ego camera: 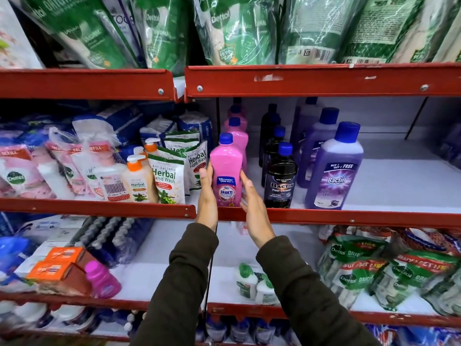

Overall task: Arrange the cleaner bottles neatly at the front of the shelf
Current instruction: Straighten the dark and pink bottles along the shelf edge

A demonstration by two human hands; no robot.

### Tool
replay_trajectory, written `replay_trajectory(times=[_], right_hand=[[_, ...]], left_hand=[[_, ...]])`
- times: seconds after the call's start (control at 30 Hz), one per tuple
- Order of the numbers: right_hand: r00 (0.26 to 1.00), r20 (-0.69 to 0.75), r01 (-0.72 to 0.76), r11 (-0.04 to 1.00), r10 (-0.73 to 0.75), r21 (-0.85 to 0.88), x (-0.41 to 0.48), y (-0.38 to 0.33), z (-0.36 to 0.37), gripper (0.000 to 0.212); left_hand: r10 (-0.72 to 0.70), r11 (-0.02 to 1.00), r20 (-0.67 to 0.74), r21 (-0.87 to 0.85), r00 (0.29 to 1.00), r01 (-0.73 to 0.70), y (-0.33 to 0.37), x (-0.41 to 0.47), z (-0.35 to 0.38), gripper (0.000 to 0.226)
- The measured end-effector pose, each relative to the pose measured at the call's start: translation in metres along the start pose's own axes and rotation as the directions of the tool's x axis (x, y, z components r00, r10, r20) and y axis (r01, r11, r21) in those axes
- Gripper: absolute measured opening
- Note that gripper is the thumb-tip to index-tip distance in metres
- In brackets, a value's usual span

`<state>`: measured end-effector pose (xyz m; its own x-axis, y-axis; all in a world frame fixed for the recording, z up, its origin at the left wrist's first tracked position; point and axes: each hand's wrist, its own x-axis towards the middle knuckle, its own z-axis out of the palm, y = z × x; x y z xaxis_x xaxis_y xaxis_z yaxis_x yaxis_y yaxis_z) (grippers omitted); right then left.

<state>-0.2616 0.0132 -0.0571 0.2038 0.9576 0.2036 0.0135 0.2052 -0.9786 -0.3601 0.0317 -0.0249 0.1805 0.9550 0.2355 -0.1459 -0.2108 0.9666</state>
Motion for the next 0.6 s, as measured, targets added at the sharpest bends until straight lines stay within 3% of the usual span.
replay_trajectory(times=[0.13,0.23,0.4,0.6], right_hand=[[1.0,-0.009,-0.011,1.0,0.012,0.018,0.001,-0.002,-0.001,0.063],[0.999,0.015,-0.049,0.997,0.048,0.061,0.004,-0.003,0.002,0.071],[0.997,0.019,-0.078,0.991,0.076,0.107,0.006,0.001,0.008,0.079],[0.996,0.031,-0.084,0.994,0.082,0.064,0.008,0.006,0.008,0.081]], left_hand=[[0.004,1.0,-0.016,0.006,1.0,-0.004,-0.001,0.001,-0.002,0.058],[-0.008,1.0,-0.035,0.014,0.999,0.008,-0.008,0.006,-0.003,0.059],[-0.069,0.997,-0.051,0.023,0.996,0.07,-0.009,0.004,0.001,0.089],[-0.118,0.993,-0.05,0.007,0.992,0.119,-0.011,0.005,0.001,0.094]])
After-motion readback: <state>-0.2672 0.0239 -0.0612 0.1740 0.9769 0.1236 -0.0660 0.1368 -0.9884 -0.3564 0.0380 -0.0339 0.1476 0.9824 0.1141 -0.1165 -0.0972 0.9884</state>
